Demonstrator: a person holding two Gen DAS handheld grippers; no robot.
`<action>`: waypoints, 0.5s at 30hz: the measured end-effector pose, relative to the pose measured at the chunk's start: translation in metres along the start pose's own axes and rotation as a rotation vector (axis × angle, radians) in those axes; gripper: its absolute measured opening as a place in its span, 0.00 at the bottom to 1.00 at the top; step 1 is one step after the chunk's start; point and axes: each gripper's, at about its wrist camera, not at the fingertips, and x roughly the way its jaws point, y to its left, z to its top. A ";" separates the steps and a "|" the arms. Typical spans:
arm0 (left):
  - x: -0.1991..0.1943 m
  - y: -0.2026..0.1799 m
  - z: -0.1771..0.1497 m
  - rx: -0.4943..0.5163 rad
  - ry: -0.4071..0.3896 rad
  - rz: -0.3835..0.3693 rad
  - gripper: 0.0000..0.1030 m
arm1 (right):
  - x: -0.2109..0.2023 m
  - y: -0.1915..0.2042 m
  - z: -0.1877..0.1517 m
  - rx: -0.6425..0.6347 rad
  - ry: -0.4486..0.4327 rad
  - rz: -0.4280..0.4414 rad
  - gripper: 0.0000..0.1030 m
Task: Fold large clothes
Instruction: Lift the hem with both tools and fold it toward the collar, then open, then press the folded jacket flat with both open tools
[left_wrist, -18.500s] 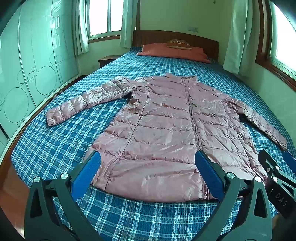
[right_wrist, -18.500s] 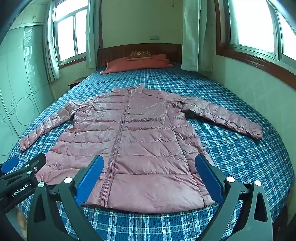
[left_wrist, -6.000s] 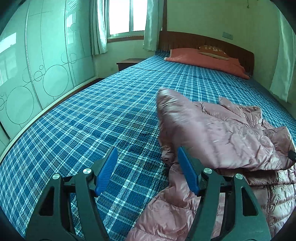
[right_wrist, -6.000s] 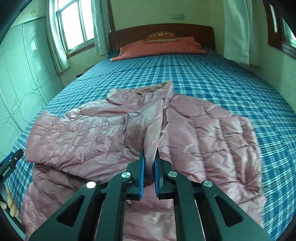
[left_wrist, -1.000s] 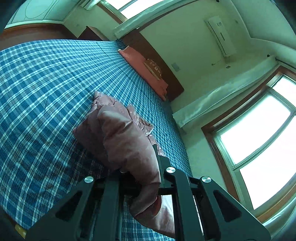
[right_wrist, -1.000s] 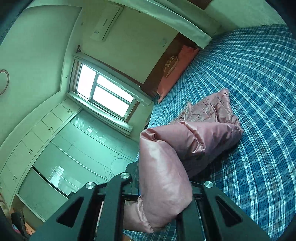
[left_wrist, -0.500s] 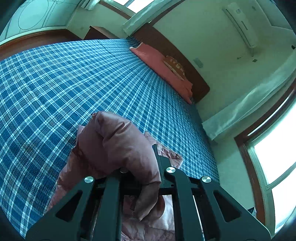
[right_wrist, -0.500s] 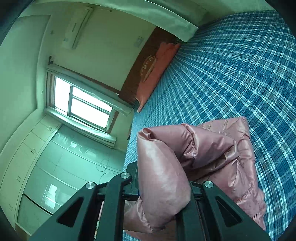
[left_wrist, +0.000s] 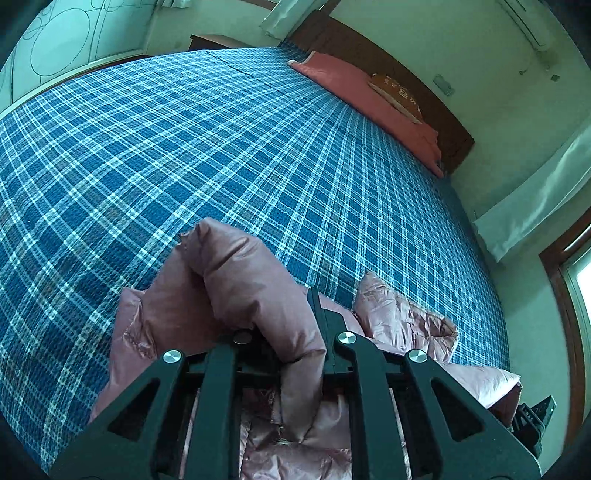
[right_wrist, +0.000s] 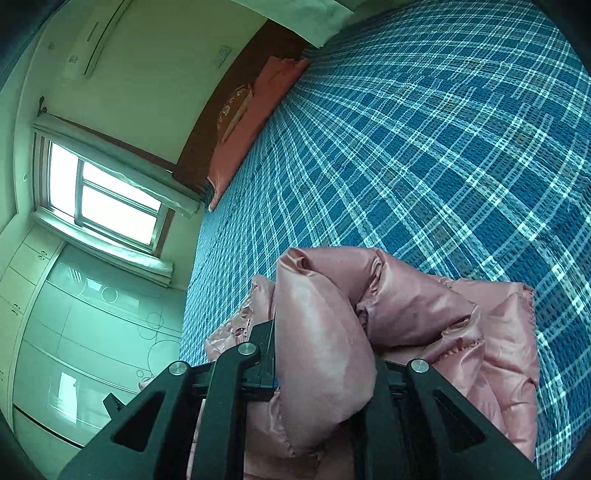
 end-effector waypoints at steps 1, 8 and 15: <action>-0.001 0.001 0.003 -0.021 -0.002 -0.016 0.20 | -0.001 0.001 0.001 0.008 0.000 0.016 0.28; -0.039 -0.008 0.021 -0.074 -0.087 -0.153 0.59 | -0.036 0.024 0.009 -0.074 -0.106 0.041 0.61; -0.058 -0.013 0.009 0.066 -0.126 -0.071 0.61 | -0.038 0.038 -0.008 -0.163 -0.073 -0.032 0.61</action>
